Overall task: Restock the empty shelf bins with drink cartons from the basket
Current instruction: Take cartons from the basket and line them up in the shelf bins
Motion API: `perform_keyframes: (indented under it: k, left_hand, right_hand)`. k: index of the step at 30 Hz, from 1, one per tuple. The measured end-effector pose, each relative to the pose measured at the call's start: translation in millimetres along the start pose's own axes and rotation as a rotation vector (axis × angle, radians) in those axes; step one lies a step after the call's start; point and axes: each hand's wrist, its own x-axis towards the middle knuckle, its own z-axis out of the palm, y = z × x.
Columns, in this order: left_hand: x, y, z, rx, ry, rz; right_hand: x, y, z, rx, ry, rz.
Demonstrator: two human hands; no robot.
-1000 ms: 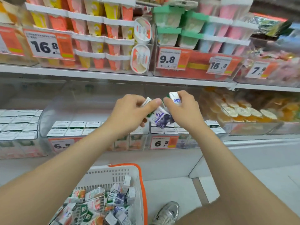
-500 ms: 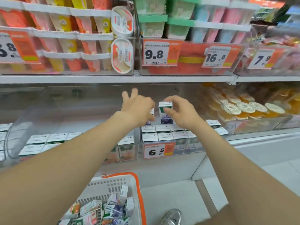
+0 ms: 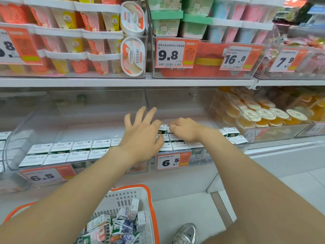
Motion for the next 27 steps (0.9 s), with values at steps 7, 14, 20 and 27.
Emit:
perform_keyframes:
  k: [7, 14, 20, 27]
  left_hand:
    - [-3.5, 5.1, -10.9, 0.15, 0.036, 0.031]
    - [-27.6, -2.1, 6.4, -0.003, 0.002, -0.067]
    - [-23.9, -4.2, 3.3, 0.008, -0.044, -0.039]
    - [-25.4, -1.2, 5.3, -0.025, -0.026, -0.078]
  right_hand:
    - [9.8, -16.0, 9.3, 0.058, 0.029, 0.021]
    - [21.4, -33.9, -1.6, 0.054, -0.135, -0.012]
    - [43.7, -27.9, -0.8, 0.042, -0.215, 0.104]
    - [30.5, -12.9, -8.9, 0.383, -0.009, 0.05]
